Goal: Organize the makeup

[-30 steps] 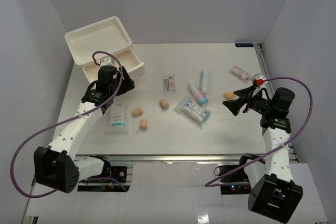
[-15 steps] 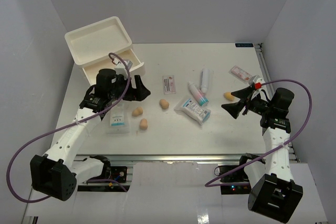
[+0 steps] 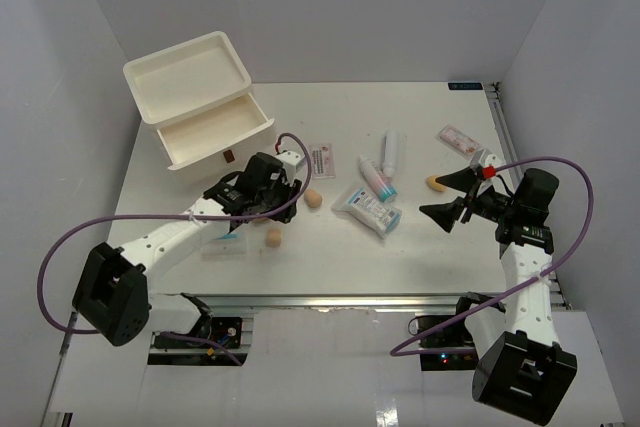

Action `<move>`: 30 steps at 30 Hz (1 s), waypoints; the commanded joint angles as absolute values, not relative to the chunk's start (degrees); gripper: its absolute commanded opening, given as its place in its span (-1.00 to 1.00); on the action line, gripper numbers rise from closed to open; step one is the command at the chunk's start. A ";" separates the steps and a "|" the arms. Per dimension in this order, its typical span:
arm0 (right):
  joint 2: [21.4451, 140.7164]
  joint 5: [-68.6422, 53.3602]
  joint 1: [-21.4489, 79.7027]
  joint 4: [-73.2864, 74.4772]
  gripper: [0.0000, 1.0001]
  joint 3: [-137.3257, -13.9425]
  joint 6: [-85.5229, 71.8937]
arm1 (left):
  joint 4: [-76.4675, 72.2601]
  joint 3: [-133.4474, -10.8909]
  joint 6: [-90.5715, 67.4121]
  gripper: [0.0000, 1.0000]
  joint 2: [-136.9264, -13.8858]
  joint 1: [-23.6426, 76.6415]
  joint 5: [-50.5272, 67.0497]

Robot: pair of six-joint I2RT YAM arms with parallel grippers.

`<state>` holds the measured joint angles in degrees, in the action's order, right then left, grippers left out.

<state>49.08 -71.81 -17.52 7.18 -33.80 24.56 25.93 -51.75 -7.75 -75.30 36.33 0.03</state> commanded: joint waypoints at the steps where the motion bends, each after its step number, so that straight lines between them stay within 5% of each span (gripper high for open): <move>1: 48.87 -73.22 -17.59 7.22 0.87 -33.31 25.84 | 28.11 -54.46 -7.28 -0.03 -78.48 38.18 -15.15; 23: 48.87 -74.00 -17.58 7.21 0.81 -33.57 25.31 | 28.05 -57.72 -11.76 0.08 -93.99 38.68 -29.08; 30: 48.78 -74.25 -17.58 7.21 0.81 -33.57 25.22 | 27.86 -57.94 -12.39 -0.48 -93.77 38.76 -29.71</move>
